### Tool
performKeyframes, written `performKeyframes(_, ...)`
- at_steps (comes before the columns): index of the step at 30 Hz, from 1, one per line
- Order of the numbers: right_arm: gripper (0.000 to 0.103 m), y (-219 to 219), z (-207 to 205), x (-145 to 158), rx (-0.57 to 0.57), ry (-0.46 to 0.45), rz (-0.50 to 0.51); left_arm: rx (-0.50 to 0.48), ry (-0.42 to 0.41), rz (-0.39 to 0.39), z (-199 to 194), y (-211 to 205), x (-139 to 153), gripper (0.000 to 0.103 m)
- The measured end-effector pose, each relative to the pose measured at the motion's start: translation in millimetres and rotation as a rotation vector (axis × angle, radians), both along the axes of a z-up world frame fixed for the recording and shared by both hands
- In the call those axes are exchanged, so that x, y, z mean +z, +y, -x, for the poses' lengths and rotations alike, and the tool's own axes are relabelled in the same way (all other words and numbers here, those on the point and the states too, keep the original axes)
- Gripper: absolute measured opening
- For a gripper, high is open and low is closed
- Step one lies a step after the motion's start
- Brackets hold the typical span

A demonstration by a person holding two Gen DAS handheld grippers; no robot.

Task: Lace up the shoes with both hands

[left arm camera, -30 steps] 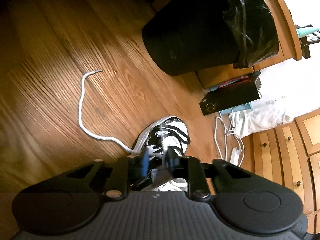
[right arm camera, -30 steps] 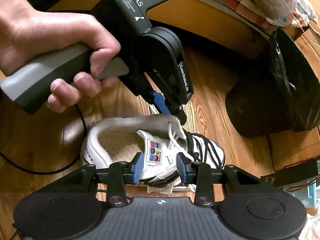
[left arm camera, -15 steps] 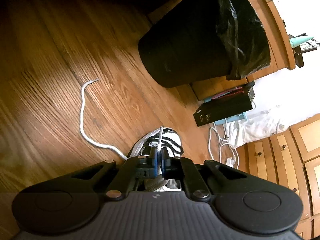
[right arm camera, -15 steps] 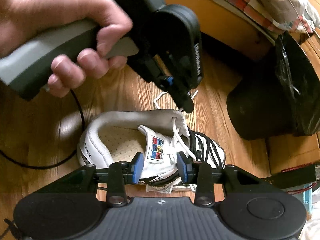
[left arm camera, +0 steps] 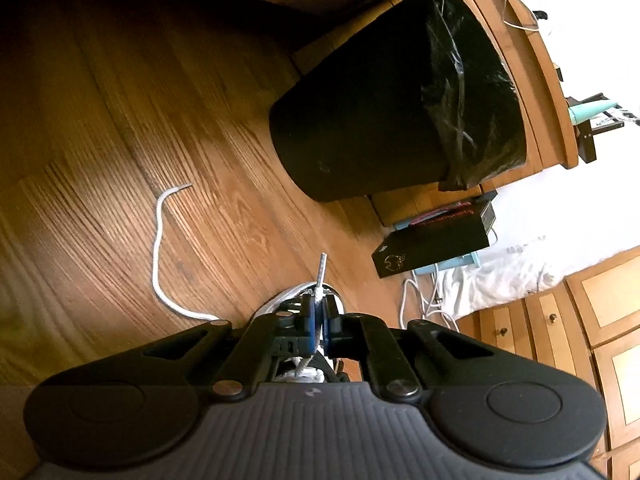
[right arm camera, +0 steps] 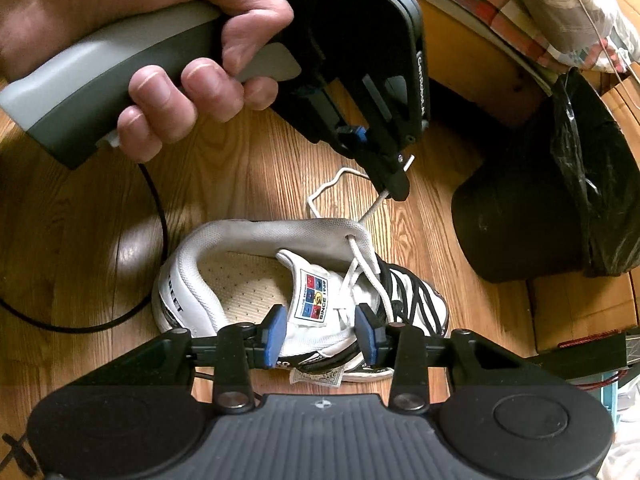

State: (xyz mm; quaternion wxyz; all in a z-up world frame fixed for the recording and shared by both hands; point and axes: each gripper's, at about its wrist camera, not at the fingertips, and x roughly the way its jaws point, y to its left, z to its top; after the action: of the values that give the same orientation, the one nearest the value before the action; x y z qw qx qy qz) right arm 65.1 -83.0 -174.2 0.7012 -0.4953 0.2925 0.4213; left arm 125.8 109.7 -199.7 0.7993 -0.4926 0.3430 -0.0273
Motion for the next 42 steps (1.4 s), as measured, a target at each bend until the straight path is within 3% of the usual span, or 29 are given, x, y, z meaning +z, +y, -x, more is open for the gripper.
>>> performKeyframes(10, 0.042, 0, -1, -1, 0.004, 0.001, 0.003, 0.029, 0.000, 0.007, 2, 3, 1, 0.004)
performKeyframes(19, 0.045, 12, -4, 2, -0.031, 0.009, 0.004, 0.008, -0.049, -0.011, -2, 2, 15, 0.004)
performKeyframes(42, 0.047, 11, -3, 3, -0.030, 0.003, 0.012, 0.058, -0.156, 0.051, -1, 14, 40, 0.004)
